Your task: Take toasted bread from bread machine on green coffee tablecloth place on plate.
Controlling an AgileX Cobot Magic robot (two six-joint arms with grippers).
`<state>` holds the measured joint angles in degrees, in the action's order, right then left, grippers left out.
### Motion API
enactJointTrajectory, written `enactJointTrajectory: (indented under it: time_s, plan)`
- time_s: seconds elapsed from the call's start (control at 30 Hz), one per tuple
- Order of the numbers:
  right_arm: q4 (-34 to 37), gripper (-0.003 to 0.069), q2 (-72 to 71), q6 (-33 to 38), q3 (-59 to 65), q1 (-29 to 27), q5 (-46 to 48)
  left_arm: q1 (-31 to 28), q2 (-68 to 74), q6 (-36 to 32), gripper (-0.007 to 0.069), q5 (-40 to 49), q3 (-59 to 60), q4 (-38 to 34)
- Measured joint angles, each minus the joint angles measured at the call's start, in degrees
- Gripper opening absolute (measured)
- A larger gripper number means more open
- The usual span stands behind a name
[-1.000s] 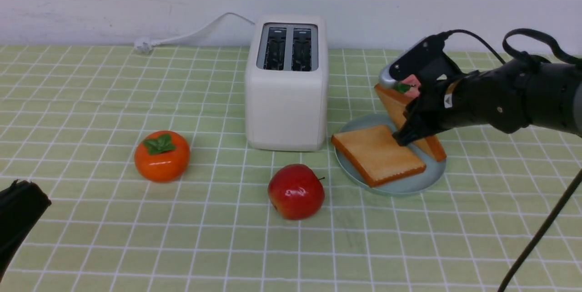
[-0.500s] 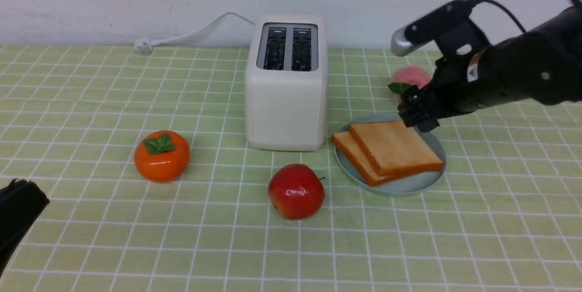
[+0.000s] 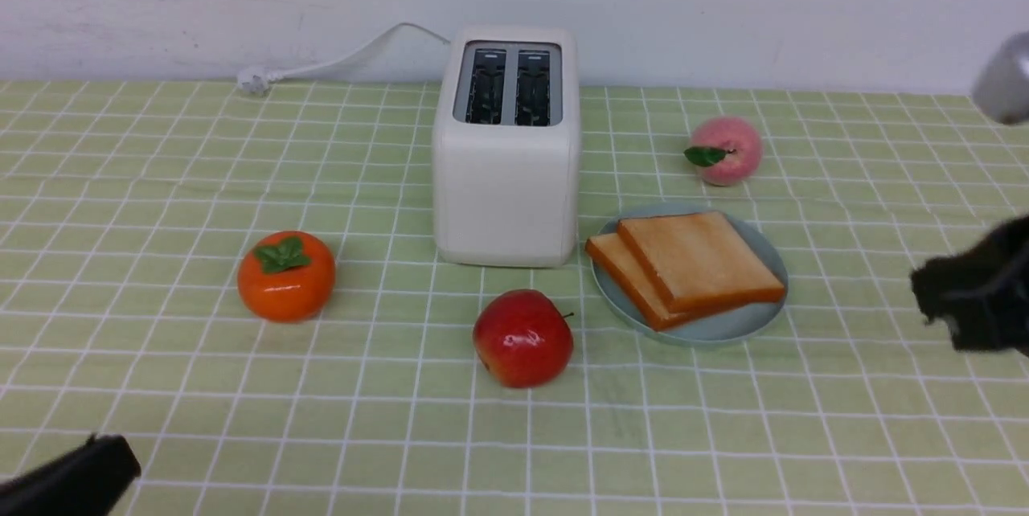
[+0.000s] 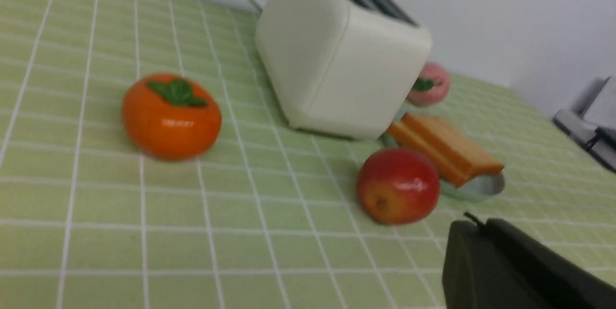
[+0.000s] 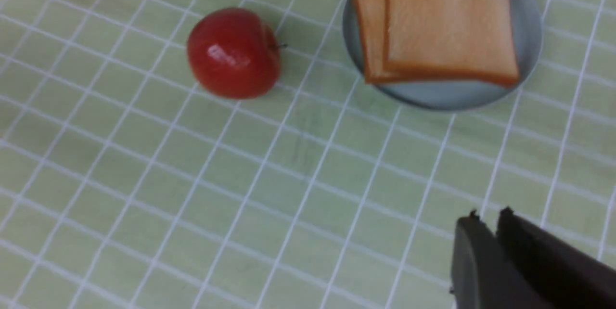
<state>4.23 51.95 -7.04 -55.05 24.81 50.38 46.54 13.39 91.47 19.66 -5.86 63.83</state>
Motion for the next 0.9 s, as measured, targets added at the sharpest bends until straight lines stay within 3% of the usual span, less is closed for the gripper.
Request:
enactJointTrajectory:
  time_s: [0.33,0.8,0.9]
  plan:
    - [0.99,0.0001,-14.63,-2.3,12.2,0.0,-1.6,0.0,0.0,0.0,0.0015,0.42,2.5,-0.46]
    - [0.94,0.0015,-17.01,-2.3,13.78,0.08,-1.13,0.0,0.0,0.0,0.0027,0.78,2.5,-0.58]
    - [-0.04,0.0019,-17.84,-2.3,14.03,2.19,-1.13,0.0,0.0,0.0,0.003,0.78,2.5,-0.58]
